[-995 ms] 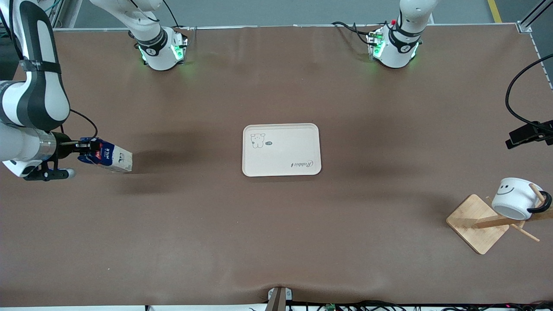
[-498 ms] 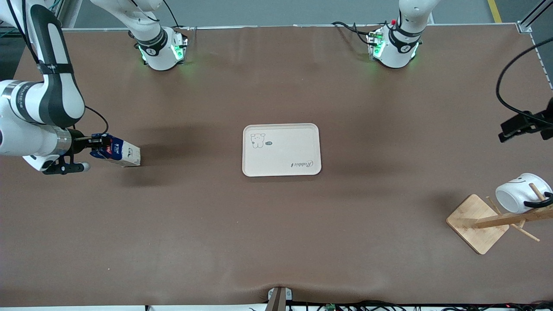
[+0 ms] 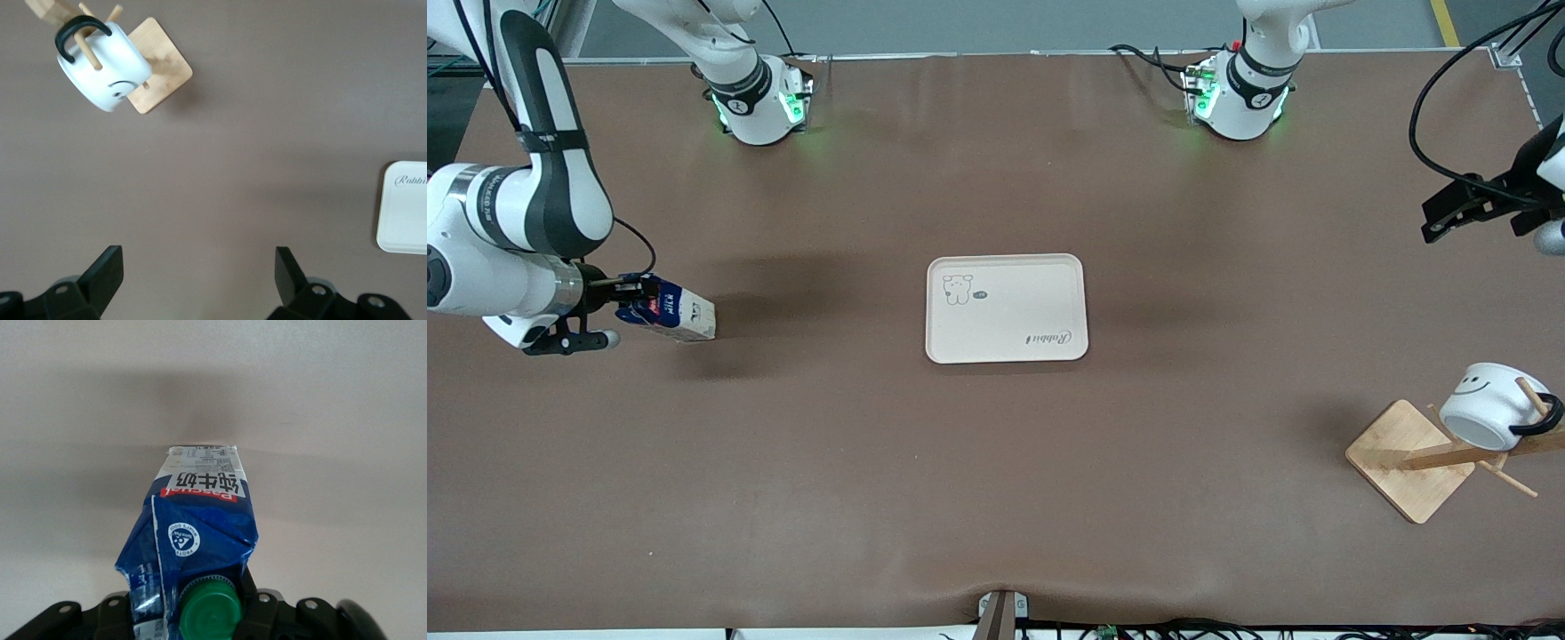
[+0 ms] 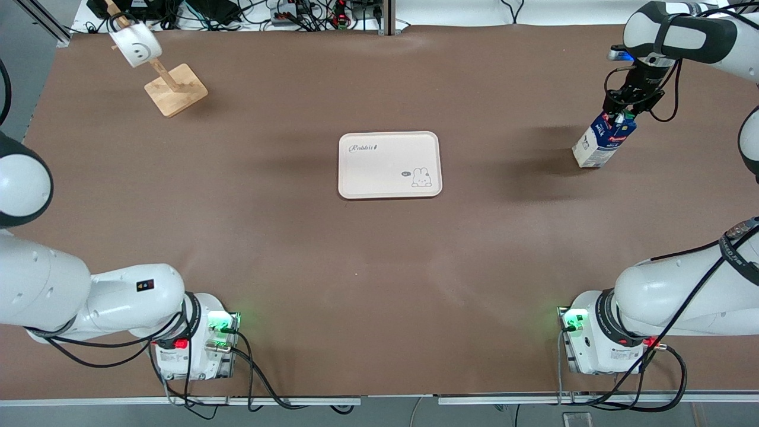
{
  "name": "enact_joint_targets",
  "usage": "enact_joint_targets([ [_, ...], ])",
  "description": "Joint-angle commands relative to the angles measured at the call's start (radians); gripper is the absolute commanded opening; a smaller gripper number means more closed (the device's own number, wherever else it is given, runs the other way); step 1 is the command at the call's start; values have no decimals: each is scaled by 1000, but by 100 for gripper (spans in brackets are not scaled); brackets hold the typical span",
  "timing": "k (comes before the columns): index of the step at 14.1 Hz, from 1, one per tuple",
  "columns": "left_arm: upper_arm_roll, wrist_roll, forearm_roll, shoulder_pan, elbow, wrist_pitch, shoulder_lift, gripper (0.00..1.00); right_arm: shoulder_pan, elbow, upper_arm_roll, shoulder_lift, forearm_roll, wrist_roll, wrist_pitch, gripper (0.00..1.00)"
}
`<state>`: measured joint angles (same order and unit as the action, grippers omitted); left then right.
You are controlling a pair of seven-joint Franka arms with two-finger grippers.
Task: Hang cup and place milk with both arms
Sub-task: 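Lower the carton onto the table while the left gripper withdraws upward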
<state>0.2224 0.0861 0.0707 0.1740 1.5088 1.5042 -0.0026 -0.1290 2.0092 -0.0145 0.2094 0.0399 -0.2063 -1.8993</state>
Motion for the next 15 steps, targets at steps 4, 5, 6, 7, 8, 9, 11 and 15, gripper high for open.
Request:
enact_joint_targets([
  [4, -86, -11, -51, -80, 62, 4, -56, 100, -7, 45, 8, -13, 22, 1, -20, 63],
  [5, -86, -12, -51, -82, 62, 2, -53, 100, -7, 45, 8, -13, 22, 1, -20, 64],
  [6, -86, -15, -49, -82, 60, 2, -50, 100, -7, 45, 8, -13, 22, 1, -18, 64],
  [7, -86, -15, -49, -82, 59, 4, -45, 100, -7, 46, 10, -12, 22, 2, -18, 64],
  [8, -86, 0, -51, -82, 50, 4, -33, 100, -7, 46, 10, -12, 22, 2, -17, 64],
  [9, -86, -2, -49, -80, 48, 4, -30, 100, -6, 46, 10, -12, 22, 2, -14, 64],
  [11, -86, -15, -48, -77, 48, 4, -27, 100, -4, 43, 11, -12, 20, 4, 2, 71],
  [15, -86, -6, -34, -87, 51, 4, -16, 100, -7, 37, 13, -15, 20, 4, 17, 94],
])
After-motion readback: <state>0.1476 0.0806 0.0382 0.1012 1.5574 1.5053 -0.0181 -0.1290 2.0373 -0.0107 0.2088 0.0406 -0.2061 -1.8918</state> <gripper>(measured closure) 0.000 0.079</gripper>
